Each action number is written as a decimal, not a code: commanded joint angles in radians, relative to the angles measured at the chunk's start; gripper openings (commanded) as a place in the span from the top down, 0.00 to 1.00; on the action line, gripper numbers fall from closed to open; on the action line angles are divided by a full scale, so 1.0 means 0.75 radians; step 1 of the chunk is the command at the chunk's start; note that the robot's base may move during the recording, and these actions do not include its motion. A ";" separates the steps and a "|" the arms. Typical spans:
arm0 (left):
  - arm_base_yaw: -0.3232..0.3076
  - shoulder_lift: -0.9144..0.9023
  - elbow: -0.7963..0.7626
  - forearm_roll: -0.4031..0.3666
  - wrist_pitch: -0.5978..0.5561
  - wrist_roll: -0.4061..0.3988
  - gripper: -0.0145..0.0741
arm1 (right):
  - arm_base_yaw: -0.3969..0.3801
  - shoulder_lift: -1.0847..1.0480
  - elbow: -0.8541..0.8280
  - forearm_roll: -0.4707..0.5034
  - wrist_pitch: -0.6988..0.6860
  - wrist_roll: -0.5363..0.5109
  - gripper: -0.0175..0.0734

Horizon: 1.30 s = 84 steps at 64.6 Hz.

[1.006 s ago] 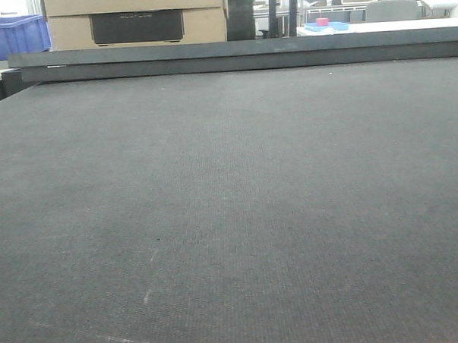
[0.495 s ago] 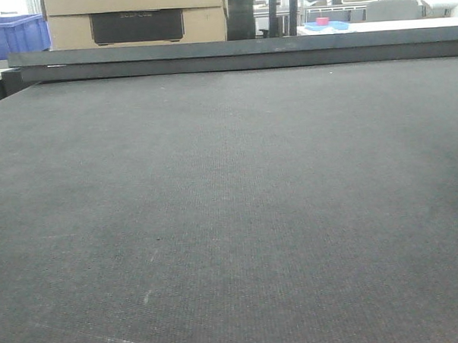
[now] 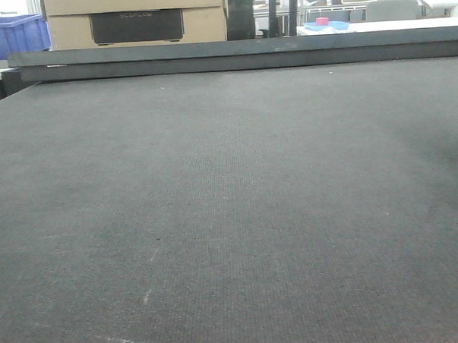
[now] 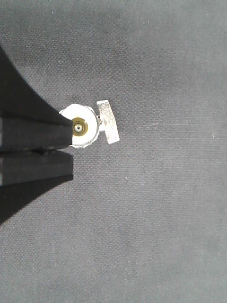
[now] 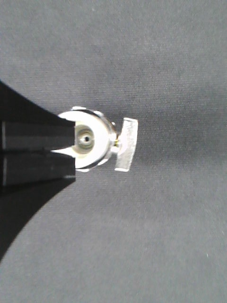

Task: Place valve from conveyor to right shelf box
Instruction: 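Close the right gripper around the white body of one valve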

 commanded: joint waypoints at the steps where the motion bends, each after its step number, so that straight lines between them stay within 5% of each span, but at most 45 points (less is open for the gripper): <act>1: 0.002 -0.001 -0.016 -0.009 -0.010 0.000 0.96 | -0.002 0.044 -0.016 0.001 0.011 -0.041 0.97; 8: 0.002 -0.001 -0.016 -0.009 -0.007 0.000 0.96 | -0.002 0.086 -0.016 0.001 0.011 -0.041 0.77; 16: 0.002 -0.001 -0.016 -0.009 -0.005 0.000 0.96 | -0.002 0.098 -0.016 0.001 0.011 -0.041 0.43; 23: 0.002 -0.001 -0.016 -0.009 -0.005 0.000 0.96 | -0.002 0.101 -0.016 -0.002 0.011 -0.041 0.29; 47: 0.002 -0.001 -0.016 -0.009 -0.007 0.000 0.96 | -0.002 0.105 0.203 0.007 -0.151 -0.041 0.28; 84: 0.002 -0.001 -0.016 -0.026 0.009 0.000 0.96 | -0.002 0.244 0.140 0.012 -0.173 -0.041 0.28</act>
